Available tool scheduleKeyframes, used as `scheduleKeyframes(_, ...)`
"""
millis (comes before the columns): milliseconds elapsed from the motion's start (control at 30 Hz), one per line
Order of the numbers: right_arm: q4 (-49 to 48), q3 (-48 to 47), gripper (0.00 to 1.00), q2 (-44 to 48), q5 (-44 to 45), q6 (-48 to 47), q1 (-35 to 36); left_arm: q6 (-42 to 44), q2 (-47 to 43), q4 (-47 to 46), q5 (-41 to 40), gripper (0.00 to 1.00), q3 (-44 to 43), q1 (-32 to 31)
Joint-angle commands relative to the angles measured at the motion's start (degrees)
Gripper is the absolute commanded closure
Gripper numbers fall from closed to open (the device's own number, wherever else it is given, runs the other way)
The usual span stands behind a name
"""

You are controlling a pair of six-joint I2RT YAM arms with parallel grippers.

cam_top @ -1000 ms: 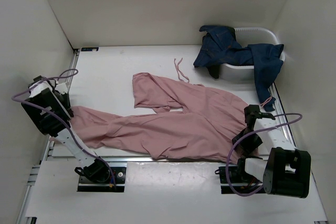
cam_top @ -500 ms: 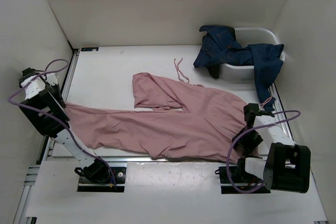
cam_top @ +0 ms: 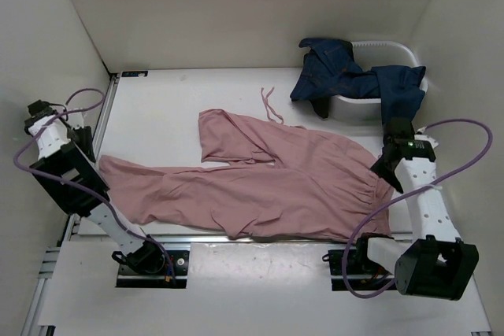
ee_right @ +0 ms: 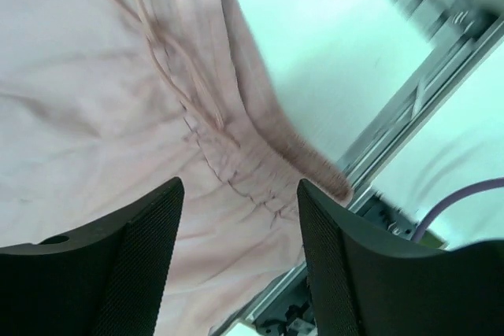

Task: Fold and stack the trousers
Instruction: Flatten the trousers out

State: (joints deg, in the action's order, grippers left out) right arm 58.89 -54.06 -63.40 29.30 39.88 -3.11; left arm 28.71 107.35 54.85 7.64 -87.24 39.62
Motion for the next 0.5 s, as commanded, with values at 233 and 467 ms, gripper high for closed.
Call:
scheduleKeyframes(233,-7.6,-13.7,0.19,-10.6,-1.7,-9.5,-0.9,4.3,-8.6,4.4,6.6,0.36,-2.8,-14.6)
scheduleKeyframes(467,-10.6,-22.7,0.17,-29.1,-9.2,-10.2,-4.4,-2.6,3.6,1.8,15.6,0.25,-17.8,-35.0)
